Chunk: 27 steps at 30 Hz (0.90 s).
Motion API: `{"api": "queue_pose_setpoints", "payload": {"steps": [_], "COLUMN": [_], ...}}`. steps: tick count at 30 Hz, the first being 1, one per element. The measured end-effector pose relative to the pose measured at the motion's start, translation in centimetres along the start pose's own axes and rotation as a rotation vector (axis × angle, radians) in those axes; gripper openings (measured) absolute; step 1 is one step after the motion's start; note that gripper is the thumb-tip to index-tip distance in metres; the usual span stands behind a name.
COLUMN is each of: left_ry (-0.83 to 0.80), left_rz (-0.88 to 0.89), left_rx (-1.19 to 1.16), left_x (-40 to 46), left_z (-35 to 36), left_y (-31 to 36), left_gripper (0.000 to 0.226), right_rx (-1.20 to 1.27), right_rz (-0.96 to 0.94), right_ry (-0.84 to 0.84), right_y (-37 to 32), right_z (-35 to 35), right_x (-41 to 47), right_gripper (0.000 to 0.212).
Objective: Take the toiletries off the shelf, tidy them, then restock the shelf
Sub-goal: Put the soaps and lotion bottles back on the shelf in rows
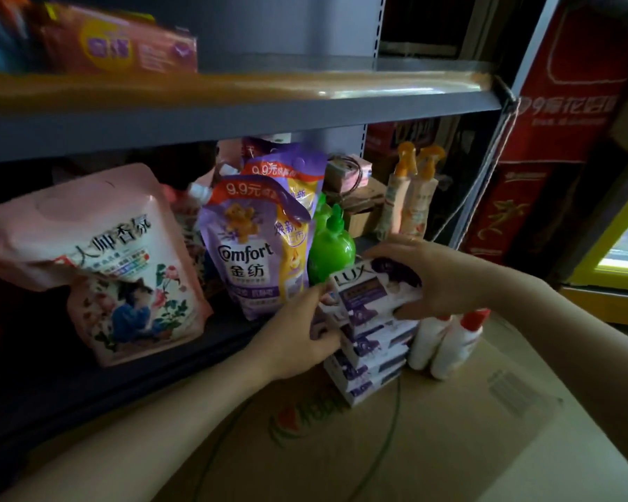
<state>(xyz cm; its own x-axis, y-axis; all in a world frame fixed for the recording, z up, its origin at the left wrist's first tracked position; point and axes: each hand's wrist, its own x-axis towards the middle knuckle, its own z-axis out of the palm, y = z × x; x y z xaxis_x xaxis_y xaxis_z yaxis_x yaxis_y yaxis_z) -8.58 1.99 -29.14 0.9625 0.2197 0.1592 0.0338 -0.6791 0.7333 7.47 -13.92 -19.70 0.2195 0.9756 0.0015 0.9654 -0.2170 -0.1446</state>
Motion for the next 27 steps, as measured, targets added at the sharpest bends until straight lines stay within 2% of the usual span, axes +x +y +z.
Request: {"api": "queue_pose_setpoints", "payload": {"steps": [2,3,5,7,9,14,17,19,23,25,27], "left_ry": [0.006,0.019,0.046,0.058,0.061,0.178,0.279,0.388,0.547,0.621,0.671], "left_rz": [-0.080,-0.099,-0.087,-0.050,-0.036,0.057,0.160,0.249,0.351,0.371,0.364], "left_rx": [-0.055,-0.012,0.153,0.319,0.382,0.228,0.203,0.237,0.386,0.494,0.573], "left_x": [-0.5,-0.5,-0.4,-0.2,0.0,0.2,0.1,0.1,0.4,0.5,0.3], "left_z": [0.8,1.1,1.9,2.4,2.6,0.1,-3.5,-6.6,-13.0,-15.7,-18.1], "left_y": [0.5,0.7,0.8,1.0,1.1,2.9,4.9,6.5,10.2,11.7,12.8], "left_gripper": [0.088,0.100,0.107,0.102,0.098,0.075,0.078,0.077,0.071,0.069,0.066], "right_rx": [0.119,0.159,0.197,0.202,0.199,0.171,0.155,0.188,0.322,0.445,0.673], "right_rz": [0.014,0.021,0.028,0.031,0.039,0.061,0.050,-0.024,-0.144,-0.179,-0.211], "right_ry": [0.126,0.170,0.225,0.251,0.283,0.441,0.565,0.663,0.844,0.885,0.865], "right_y": [0.6,0.9,1.2,1.3,1.3,0.7,0.0,-0.5,-1.5,-1.7,-1.9], "right_z": [-0.3,-0.3,-0.2,0.0,0.1,-0.7,-2.4,-4.5,-9.1,-11.3,-13.4], "right_x": [-0.8,-1.1,-1.7,-2.1,-2.3,-2.4,-1.9,-1.0,2.3,4.8,8.0], "right_gripper": [0.086,0.086,0.085,0.084,0.083,0.086,0.089,0.087,0.083,0.081,0.076]}}
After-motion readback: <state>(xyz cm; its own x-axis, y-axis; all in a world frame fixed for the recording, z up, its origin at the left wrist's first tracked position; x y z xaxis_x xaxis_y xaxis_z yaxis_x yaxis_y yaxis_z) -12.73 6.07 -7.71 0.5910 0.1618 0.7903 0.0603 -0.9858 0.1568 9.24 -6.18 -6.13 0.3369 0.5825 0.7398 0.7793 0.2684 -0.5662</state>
